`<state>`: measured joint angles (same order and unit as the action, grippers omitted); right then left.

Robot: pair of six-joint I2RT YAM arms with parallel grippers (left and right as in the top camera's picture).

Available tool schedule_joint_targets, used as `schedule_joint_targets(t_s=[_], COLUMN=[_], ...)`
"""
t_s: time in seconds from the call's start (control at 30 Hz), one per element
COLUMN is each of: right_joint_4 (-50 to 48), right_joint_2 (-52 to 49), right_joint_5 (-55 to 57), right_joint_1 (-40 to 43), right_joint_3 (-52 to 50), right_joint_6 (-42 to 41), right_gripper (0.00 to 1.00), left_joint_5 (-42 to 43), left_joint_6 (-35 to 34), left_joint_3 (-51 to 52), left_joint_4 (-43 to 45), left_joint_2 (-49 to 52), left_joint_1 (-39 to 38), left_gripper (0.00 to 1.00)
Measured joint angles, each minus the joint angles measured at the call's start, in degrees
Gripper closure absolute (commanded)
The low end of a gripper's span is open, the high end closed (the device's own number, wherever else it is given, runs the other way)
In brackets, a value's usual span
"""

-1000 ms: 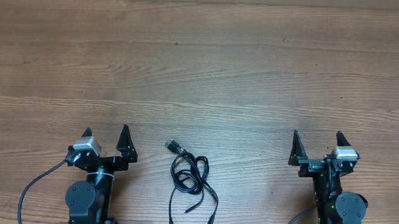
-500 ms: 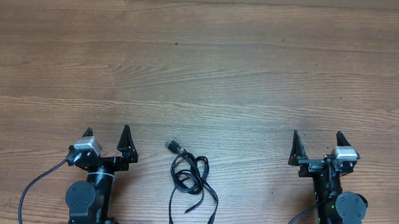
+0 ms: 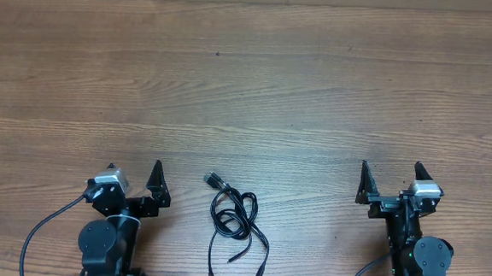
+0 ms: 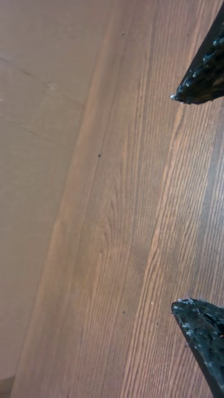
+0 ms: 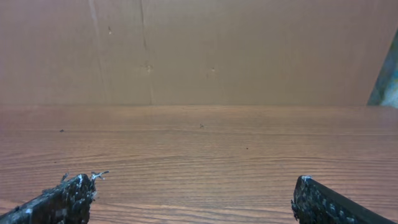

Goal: Untangle cables

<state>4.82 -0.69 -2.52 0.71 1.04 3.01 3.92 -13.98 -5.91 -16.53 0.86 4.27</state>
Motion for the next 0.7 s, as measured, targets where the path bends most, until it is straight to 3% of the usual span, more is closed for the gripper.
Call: schedule_joint_targets(t_s=[0.27, 0.7], right_joint_4=[0.0, -0.1], right_joint_2=[0.0, 0.0], right_joint_5=[0.0, 0.0], right_joint_1=[0.0, 0.0], right_joint_3=[0.0, 0.0], right_joint_6=[0.0, 0.0], right_gripper=[0.0, 0.0], left_joint_5=[1.9, 2.8], left_joint_6=[1.1, 3.6], left_joint_3=[-1.9, -7.7], left_joint_4=[-0.2, 1.4], left_joint_2=[3.1, 21.0], left_joint_1=[0.0, 0.0], left_gripper=[0.0, 0.0])
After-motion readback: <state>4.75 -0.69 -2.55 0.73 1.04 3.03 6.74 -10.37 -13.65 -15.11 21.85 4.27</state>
